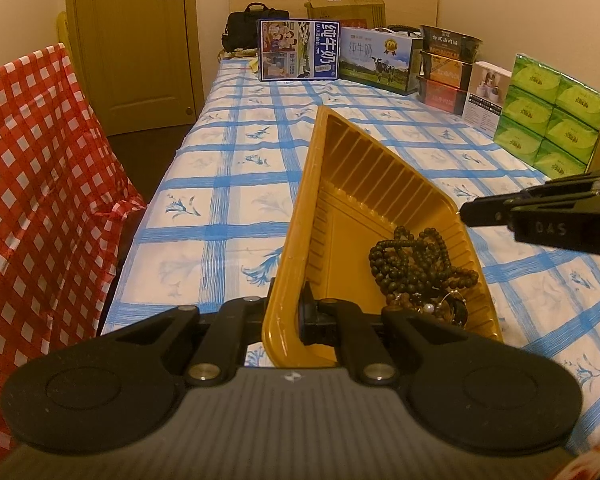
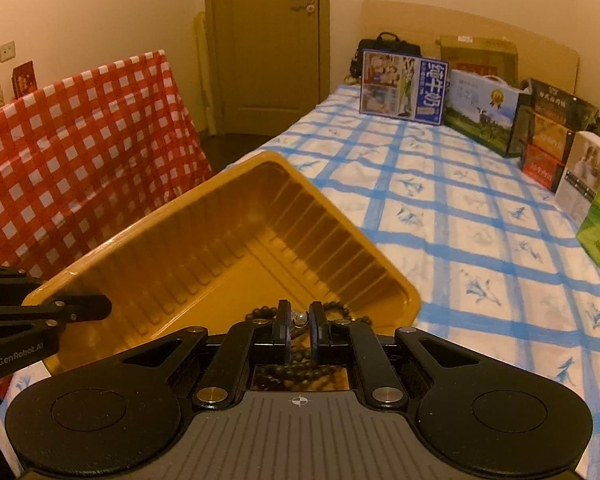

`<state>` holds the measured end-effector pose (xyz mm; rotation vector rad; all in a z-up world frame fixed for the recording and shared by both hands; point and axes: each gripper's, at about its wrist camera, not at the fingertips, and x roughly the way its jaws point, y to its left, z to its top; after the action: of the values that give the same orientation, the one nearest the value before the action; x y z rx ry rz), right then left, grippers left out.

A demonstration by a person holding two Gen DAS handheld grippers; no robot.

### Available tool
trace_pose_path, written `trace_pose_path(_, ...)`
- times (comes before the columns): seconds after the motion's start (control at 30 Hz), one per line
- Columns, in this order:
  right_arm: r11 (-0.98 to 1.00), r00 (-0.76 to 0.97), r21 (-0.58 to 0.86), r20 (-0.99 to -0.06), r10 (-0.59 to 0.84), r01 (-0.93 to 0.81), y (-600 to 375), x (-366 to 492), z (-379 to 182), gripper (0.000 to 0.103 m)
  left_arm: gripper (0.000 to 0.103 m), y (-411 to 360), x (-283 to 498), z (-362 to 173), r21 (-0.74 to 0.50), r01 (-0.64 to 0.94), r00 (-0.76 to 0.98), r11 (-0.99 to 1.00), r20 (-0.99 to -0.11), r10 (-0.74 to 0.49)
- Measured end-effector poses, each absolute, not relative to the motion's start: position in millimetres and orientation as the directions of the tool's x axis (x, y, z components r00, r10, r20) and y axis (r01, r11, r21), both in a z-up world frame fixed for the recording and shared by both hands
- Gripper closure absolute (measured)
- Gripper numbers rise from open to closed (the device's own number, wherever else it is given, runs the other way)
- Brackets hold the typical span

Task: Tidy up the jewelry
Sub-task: 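Carry the pearl stud with the right tool over the tray, then open the right tool to release the stud into the tray, then lower the orange tray flat onto the sheet and open the left tool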

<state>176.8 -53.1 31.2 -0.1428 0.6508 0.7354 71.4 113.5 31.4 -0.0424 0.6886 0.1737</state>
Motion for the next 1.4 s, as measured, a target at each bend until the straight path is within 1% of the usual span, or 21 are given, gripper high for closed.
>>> trace_pose_path(0.3,0.732,0.532,0.102,-0.622,0.575,-0.673,-45.9,176.2,23.4,0.094,0.097,114.0,71.6,31.1,0.016,-0.174,0.758,0.985,-0.636,0.145)
trace_pose_path(0.8,0.715,0.506,0.148,-0.610,0.610,-0.683,-45.1,178.4,20.5,0.094,0.097,114.9,71.6,30.5,0.013,-0.175,0.758,0.984,-0.637,0.143)
trace_pose_path(0.9,0.727,0.522,0.144,-0.603,0.603,-0.672,-47.1,178.1,21.0,0.091,0.097,114.5,71.5,30.3,0.012,-0.175,0.758,0.984,-0.637,0.143)
trace_pose_path(0.97,0.733,0.528,0.150,-0.599,0.601,-0.663,-49.6,178.9,21.7,0.080,0.097,115.0,71.4,30.5,0.012,-0.175,0.758,0.984,-0.637,0.142)
trace_pose_path(1.03,0.739,0.539,0.151,-0.592,0.600,-0.657,-52.6,178.8,23.2,0.076,0.097,115.4,71.5,30.7,0.013,-0.175,0.757,0.984,-0.637,0.143)
trace_pose_path(1.2,0.762,0.571,0.153,-0.574,0.586,-0.629,-63.8,178.4,27.8,0.073,0.097,115.6,71.6,29.6,0.004,-0.174,0.756,0.985,-0.640,0.136)
trace_pose_path(1.4,0.797,0.596,0.188,-0.571,0.564,-0.575,-84.0,177.2,28.8,0.069,0.097,122.3,72.1,26.8,-0.034,-0.175,0.749,0.984,-0.653,0.111)
